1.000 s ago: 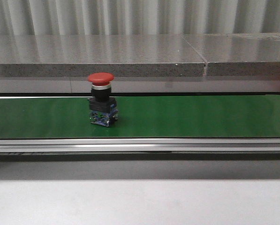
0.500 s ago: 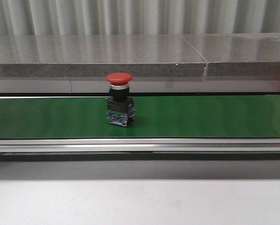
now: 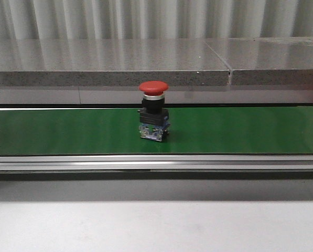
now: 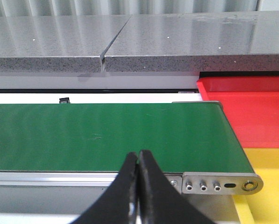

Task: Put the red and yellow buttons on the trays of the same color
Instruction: 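Set the yellow button on the conveyor belt with the left gripper, then move the right gripper over the red button at the belt's end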

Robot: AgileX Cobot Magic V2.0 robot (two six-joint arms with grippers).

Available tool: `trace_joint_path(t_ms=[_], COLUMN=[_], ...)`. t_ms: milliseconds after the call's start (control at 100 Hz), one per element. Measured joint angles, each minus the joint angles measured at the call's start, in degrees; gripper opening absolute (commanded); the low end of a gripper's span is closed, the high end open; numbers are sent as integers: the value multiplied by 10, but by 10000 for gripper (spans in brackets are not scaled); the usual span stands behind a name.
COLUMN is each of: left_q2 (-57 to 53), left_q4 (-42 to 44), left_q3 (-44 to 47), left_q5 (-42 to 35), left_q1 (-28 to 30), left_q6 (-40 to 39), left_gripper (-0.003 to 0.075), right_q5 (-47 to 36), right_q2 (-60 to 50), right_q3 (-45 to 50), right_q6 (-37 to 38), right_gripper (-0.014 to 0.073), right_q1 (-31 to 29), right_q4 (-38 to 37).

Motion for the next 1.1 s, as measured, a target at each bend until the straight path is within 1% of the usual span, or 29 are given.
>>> trace_joint_path(t_ms=[80,250,370,470,630,800,850,920,970,990,1040,1060,1100], left_q2=[-28,-115,-186,-253,-379,-517,-560,-608,-638,-649,-673,-682,-695], left_q4=[0,0,0,0,-1,-1,-1,-1,-1,-1,-2,-2,-2], left_q3=[0,1,27,69,164,267,290,319,337,343,357,361,367], left_q5=[-6,-27,-53,-83,-131,-158,-159,-160,-160,-160,-160,-160,-160], left_q1=[-10,-52,-80,-99,-122,-127,-127,-127,-127,-127,-127,-127,-127], left_q6=[7,22,25,26,26,26,26,26,26,26,26,26,26], left_gripper=[566,566,566,566,565,554,519,430,331,303,186,156,66], right_q5=[0,0,0,0,-1,-15,-18,-23,-27,-28,-31,-31,-31], right_q2=[0,0,0,0,0,0,0,0,0,0,0,0,0], right_q3=[0,0,0,0,0,0,0,0,0,0,0,0,0], right_q6=[0,0,0,0,0,0,0,0,0,0,0,0,0], right_gripper=[-67,-67,-67,-67,-67,-67,-67,-67,-67,-67,-67,-67,-67], right_q1=[0,0,0,0,0,0,0,0,0,0,0,0,0], right_q4=[0,0,0,0,0,0,0,0,0,0,0,1,6])
